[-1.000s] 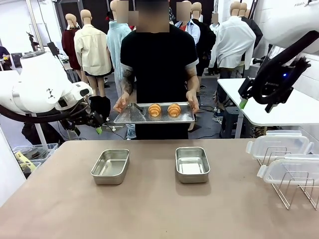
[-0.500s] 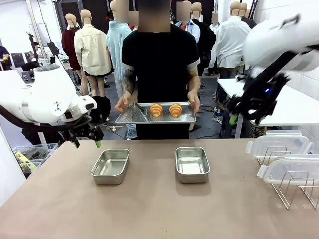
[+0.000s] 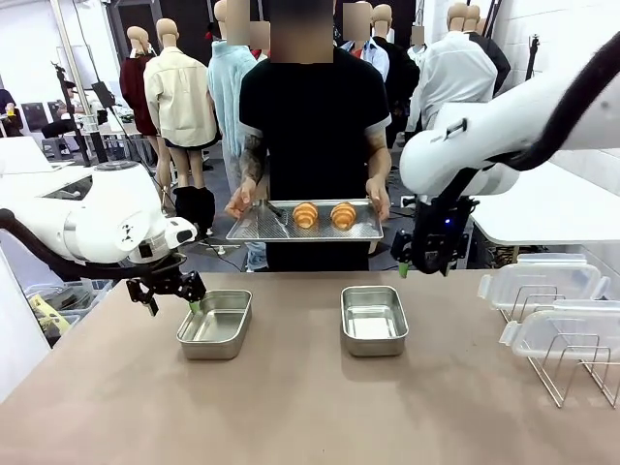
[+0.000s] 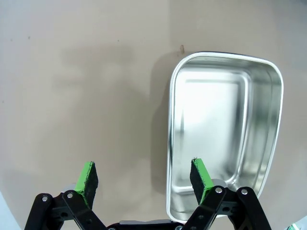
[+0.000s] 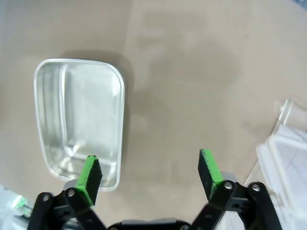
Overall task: Place the bread in airtight containers.
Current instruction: Lift both Airtight Container.
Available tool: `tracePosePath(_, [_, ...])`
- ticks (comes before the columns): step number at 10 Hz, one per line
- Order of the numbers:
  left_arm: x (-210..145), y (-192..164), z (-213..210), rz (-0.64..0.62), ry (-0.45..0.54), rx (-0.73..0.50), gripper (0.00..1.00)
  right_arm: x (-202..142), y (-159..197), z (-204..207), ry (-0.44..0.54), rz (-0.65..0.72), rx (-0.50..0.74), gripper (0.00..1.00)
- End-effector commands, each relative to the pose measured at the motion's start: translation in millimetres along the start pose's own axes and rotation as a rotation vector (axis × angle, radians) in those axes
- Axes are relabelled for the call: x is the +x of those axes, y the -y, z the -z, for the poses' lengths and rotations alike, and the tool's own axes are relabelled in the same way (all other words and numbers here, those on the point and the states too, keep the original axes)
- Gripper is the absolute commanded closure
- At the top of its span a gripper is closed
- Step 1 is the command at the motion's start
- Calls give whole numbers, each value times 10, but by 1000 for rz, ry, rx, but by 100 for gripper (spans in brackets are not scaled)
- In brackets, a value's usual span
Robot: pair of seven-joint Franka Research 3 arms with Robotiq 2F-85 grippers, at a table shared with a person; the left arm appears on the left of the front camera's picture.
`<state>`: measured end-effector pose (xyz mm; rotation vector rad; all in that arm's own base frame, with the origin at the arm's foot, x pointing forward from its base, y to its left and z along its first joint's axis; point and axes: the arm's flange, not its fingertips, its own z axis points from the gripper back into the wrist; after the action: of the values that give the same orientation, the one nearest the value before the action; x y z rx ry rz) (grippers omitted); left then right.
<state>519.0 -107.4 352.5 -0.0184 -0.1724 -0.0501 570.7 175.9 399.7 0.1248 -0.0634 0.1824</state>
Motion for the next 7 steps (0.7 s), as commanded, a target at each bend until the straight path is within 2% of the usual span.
tracePosePath(1, [111,14,131,-55,7,6,0,254,-58,203,3,-14,-5,0])
tracePosePath(4, [185,24,268,-63,18,2,0,395,-95,568,-1,-40,-28,0])
tracePosePath(7, [136,64,291,-72,16,24,0,297,-99,816,-56,-27,-41,0])
